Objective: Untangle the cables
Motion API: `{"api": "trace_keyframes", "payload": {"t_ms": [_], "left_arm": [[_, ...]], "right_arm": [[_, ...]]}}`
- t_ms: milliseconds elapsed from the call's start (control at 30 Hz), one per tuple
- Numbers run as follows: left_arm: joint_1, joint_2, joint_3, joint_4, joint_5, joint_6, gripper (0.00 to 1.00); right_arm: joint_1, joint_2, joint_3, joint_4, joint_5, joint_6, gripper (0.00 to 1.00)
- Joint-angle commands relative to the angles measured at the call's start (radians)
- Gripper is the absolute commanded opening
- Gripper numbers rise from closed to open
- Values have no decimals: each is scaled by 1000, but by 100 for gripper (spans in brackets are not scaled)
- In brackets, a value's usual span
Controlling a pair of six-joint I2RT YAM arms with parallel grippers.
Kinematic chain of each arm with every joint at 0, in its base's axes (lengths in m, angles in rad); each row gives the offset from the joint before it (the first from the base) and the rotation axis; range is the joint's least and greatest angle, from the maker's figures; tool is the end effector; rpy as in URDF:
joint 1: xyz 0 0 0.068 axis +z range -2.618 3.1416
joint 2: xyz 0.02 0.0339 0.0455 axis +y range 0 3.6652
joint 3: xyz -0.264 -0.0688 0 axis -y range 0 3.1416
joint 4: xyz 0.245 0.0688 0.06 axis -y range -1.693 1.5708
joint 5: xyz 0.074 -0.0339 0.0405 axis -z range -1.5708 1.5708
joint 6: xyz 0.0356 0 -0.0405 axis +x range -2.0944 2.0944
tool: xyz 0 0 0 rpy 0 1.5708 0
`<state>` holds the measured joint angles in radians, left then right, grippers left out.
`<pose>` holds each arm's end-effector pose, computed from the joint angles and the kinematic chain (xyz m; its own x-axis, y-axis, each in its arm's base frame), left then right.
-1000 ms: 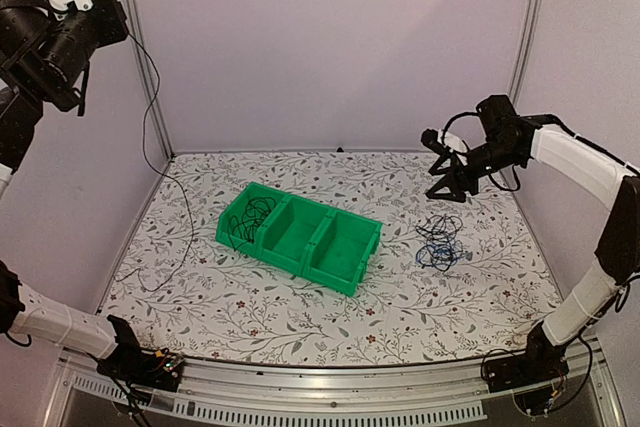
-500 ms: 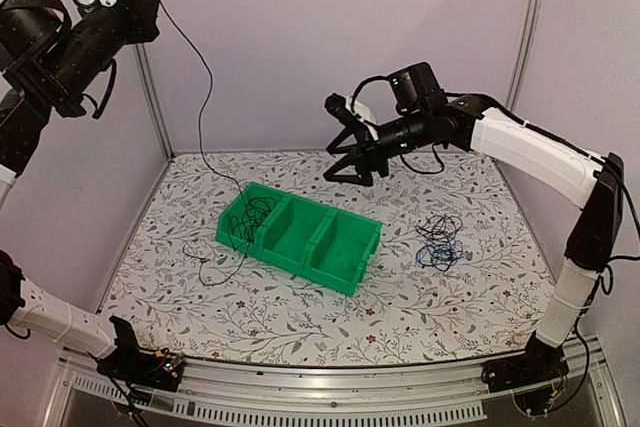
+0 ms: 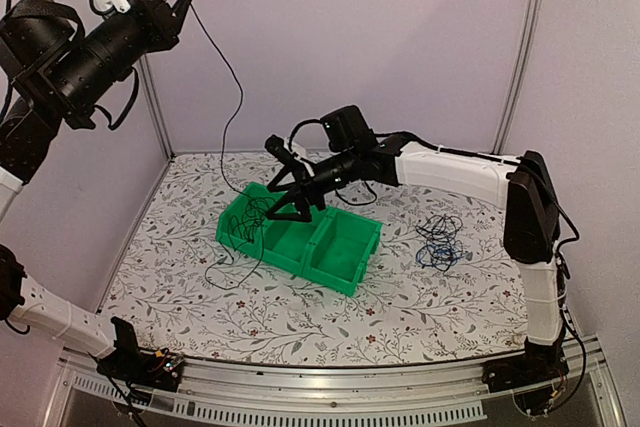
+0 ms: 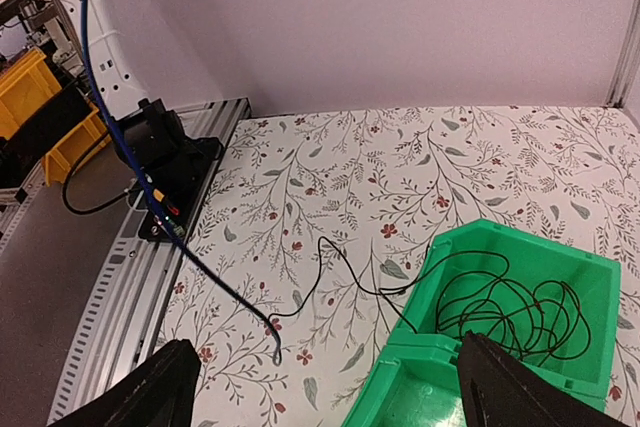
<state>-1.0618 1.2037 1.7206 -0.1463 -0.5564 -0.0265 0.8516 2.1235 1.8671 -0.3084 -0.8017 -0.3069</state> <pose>0.1167 -0.1705 0.5709 0.1631 -0.3385 -0.9267 0.5061 0.8350 -0.2159 0.3063 0.3887 0.2812 -0.0573 -0.3843 -0.9214 -0.9865 -0.1202 0.1114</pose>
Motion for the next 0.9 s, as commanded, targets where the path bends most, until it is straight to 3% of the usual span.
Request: {"api": "trace_keyframes", "payload": {"t_ms": [0,67,133,167,233,633,867], "left_arm": [[-27,8,20,34,19,-36,0],[-32,10,23,34,17,-34,0],[-33,8,23,34,11,-27,0],[-36,6,21,34,7,-24,0],[-38,-1,13,34,-3,-21,0],[-44,-112,-113,88,-153,13,0],[-44,-127,-152,130,-222,60,0]], "right_arm": [[53,57,58,135,-76,71,91],[63,81,71,154,-81,91,81],[66,97,82,166,-88,118,60],[66,101,80,169,-84,130,37],[66,92,70,166,-56,140,2],[59,-161,89,104,-84,98,0],[32,-208,156,104,-22,128,0]]}}
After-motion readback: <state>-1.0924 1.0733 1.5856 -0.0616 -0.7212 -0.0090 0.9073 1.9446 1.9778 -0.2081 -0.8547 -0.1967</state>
